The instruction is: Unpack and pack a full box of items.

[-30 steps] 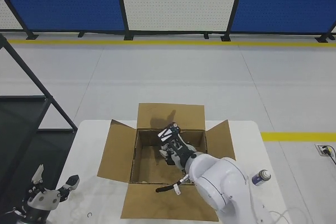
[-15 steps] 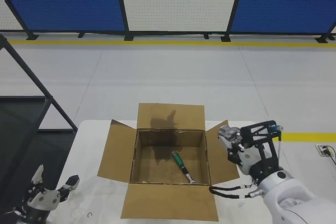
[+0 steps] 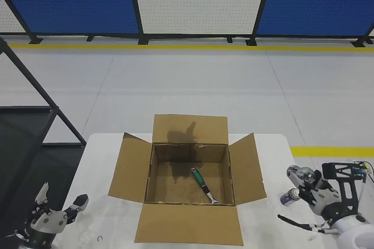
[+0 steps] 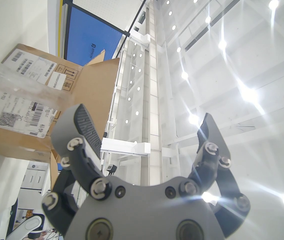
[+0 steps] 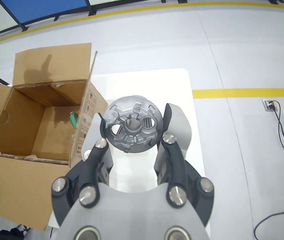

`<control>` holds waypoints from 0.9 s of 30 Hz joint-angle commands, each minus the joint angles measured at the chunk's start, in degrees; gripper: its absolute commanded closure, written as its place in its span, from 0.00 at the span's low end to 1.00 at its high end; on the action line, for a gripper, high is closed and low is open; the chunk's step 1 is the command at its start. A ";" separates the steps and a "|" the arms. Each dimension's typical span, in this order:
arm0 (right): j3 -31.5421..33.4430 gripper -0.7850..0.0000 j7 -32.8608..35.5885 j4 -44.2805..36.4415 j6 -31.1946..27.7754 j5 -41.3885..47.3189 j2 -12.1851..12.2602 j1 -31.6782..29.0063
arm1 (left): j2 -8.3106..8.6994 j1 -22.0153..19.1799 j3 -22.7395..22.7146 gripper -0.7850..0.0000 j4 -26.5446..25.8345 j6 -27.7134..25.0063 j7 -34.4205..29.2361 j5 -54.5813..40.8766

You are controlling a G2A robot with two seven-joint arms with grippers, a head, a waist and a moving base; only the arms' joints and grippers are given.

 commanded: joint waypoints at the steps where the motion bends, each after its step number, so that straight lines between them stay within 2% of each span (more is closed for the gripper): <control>1: 0.45 1.00 1.41 0.00 -0.92 -0.07 0.21 -0.91 | 0.00 0.00 0.00 0.00 0.00 0.00 0.00 0.00; 11: -5.43 1.00 10.95 0.94 -2.07 -3.92 1.04 -3.78 | 0.00 0.00 0.00 0.00 0.00 0.00 0.00 0.00; 15: -8.41 1.00 11.90 5.42 -2.40 -5.71 1.32 -1.62 | 0.00 0.00 0.00 0.00 0.00 0.00 0.00 0.00; 22: -13.32 1.00 12.54 14.87 2.94 -10.43 1.39 4.37 | 0.00 0.00 0.00 0.00 0.00 0.00 0.00 0.00; 27: -15.73 1.00 12.38 19.94 4.35 -11.75 1.40 7.21 | 0.00 0.00 0.00 0.00 0.00 0.00 0.00 0.00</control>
